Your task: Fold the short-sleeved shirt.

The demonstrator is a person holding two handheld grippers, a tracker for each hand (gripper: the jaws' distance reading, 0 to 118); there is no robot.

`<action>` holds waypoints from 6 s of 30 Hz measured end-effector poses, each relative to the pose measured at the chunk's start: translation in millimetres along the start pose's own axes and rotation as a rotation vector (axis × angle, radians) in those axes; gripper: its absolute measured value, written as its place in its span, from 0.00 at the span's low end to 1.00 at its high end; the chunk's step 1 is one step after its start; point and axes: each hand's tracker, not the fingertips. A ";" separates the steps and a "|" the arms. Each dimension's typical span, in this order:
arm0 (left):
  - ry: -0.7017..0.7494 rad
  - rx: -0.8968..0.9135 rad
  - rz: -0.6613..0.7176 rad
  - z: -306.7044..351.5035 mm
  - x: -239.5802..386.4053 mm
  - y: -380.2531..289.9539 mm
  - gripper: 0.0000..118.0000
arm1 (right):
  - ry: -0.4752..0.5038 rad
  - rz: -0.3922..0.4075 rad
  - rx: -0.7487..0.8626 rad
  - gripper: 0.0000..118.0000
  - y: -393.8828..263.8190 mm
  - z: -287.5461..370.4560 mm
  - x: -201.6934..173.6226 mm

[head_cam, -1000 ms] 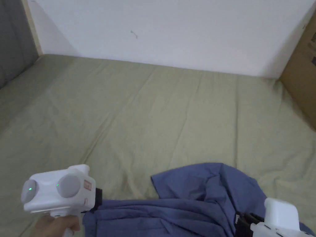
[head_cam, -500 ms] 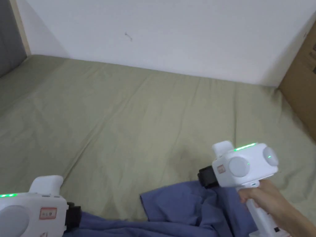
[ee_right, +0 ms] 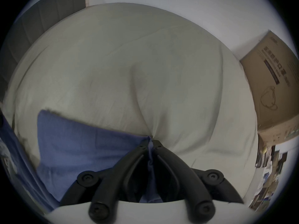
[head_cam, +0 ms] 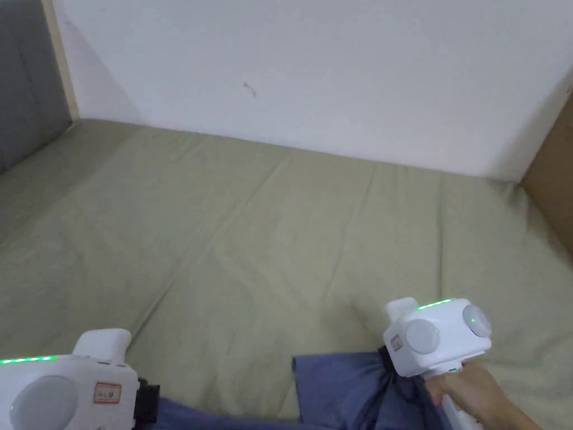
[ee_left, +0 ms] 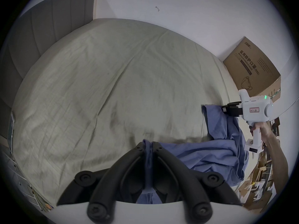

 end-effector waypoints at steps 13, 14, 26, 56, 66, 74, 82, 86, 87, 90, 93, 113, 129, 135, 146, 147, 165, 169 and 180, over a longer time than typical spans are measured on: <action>0.065 0.231 -0.079 102.8 25.8 99.2 0.04 | 0.047 -0.307 0.393 0.02 16.8 244.5 118.2; 0.075 0.253 -0.088 115.8 30.0 107.1 0.04 | 0.028 -0.323 0.421 0.02 16.0 265.5 127.2; 0.119 0.505 -0.148 253.9 51.1 206.5 0.04 | 0.057 -0.505 0.701 0.02 8.4 441.4 185.6; 0.259 0.830 -0.169 302.5 116.6 371.0 0.04 | 0.077 -0.597 0.993 0.02 120.6 543.2 211.3; 0.272 0.469 -0.189 59.1 90.9 327.7 0.04 | 0.023 -0.687 0.603 0.02 113.9 286.7 229.8; 0.264 0.132 -0.128 -113.4 40.6 241.3 0.04 | 0.072 -0.834 0.251 0.02 32.4 78.0 220.9; 0.226 0.139 -0.132 -71.8 23.4 179.0 0.04 | 0.150 -0.794 0.292 0.02 -41.3 104.8 199.0; 0.183 0.206 -0.159 -0.7 9.8 120.0 0.04 | 0.122 -0.693 0.327 0.02 -102.7 162.2 171.7; 0.178 0.206 -0.149 16.5 5.3 101.8 0.04 | 0.116 -0.691 0.317 0.02 -123.2 175.6 161.3; 0.170 0.209 -0.146 56.4 -9.7 44.8 0.04 | 0.126 -0.663 0.296 0.02 -185.7 203.8 130.2; 0.172 0.150 -0.113 79.9 -23.9 -10.9 0.04 | 0.128 -0.667 0.264 0.02 -244.4 217.3 97.2; 0.105 -0.036 -0.105 97.0 -103.4 -160.3 0.90 | 0.106 -0.769 0.199 0.69 -401.0 210.7 46.5; 0.045 0.146 -0.041 153.4 -113.4 -198.9 0.02 | 0.112 -0.674 0.313 0.00 -391.0 257.1 10.6; 0.016 0.104 0.066 106.4 -111.1 -172.6 0.76 | 0.107 -0.682 0.261 0.00 -393.0 243.4 12.2; 0.069 -0.001 -0.080 85.6 -83.1 -177.7 0.03 | 0.028 -0.602 0.149 0.73 -394.0 215.4 19.5; 0.069 0.000 -0.078 86.9 -82.9 -176.7 0.03 | 0.016 -0.587 0.160 0.91 -393.2 211.4 19.8; 0.070 0.036 -0.072 101.3 -73.6 -148.1 0.03 | 0.025 -0.531 0.165 0.03 -366.3 221.6 49.8; 0.059 0.074 -0.081 97.5 -65.8 -111.1 0.03 | 0.079 -0.617 0.253 0.03 -327.7 231.8 74.6; 0.173 -0.010 -0.196 -11.9 -56.0 -30.4 0.08 | -0.016 -0.665 0.092 0.03 -241.5 115.1 112.8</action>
